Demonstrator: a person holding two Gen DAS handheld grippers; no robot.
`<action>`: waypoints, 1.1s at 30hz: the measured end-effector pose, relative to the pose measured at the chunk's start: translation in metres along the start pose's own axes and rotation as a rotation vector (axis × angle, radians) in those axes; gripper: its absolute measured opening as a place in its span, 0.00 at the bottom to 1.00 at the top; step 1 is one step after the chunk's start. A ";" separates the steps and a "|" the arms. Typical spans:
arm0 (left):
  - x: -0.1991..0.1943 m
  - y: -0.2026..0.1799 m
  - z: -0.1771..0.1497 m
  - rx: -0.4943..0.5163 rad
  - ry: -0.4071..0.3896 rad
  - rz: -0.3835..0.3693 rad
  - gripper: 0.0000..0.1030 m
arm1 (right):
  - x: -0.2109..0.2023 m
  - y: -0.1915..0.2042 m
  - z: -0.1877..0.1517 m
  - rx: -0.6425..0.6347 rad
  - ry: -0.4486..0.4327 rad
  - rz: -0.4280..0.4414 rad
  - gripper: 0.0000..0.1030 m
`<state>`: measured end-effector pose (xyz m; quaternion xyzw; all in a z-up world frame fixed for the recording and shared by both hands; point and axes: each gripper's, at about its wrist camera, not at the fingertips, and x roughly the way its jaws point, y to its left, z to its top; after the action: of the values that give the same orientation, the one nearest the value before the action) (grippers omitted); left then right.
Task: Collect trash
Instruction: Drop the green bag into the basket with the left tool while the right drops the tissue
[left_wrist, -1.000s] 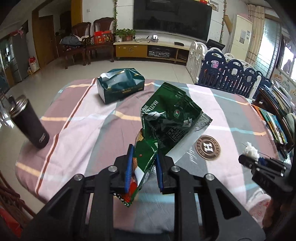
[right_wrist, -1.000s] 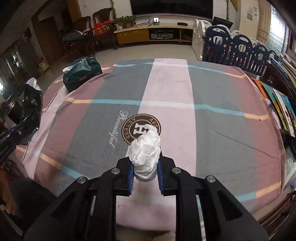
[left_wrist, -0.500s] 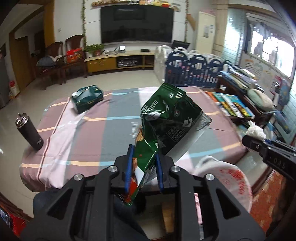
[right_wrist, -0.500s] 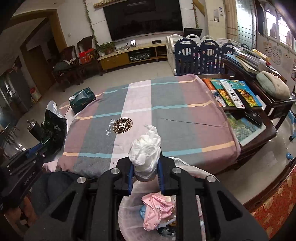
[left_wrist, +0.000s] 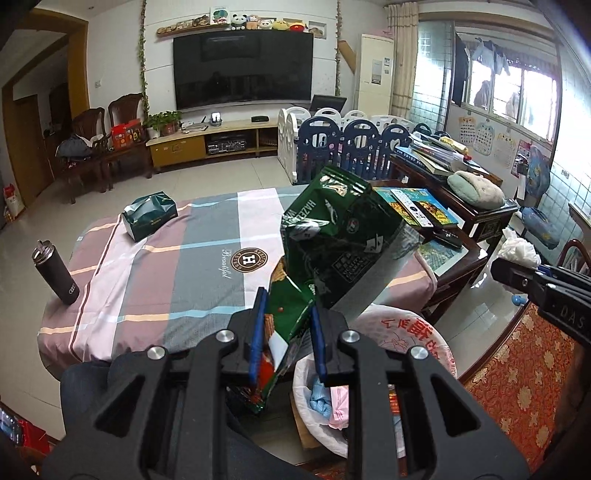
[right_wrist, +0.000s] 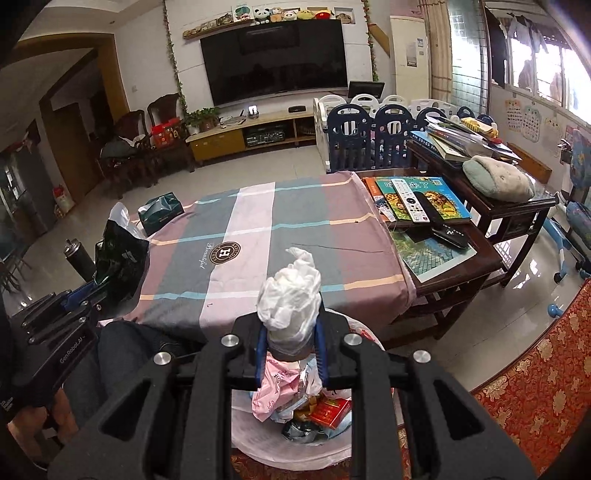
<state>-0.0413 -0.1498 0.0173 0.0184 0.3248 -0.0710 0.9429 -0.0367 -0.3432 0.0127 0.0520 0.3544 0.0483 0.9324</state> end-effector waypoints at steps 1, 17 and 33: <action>0.002 -0.001 0.000 0.006 0.006 -0.003 0.22 | -0.001 -0.003 -0.001 0.007 0.003 0.001 0.21; 0.033 -0.019 -0.010 0.085 0.096 -0.057 0.22 | 0.000 -0.014 -0.006 0.021 0.026 -0.002 0.21; 0.108 -0.079 -0.052 0.221 0.290 -0.144 0.22 | 0.017 -0.041 -0.028 0.093 0.107 -0.020 0.21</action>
<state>-0.0007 -0.2373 -0.0889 0.1085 0.4482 -0.1701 0.8709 -0.0402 -0.3801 -0.0243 0.0890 0.4061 0.0253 0.9091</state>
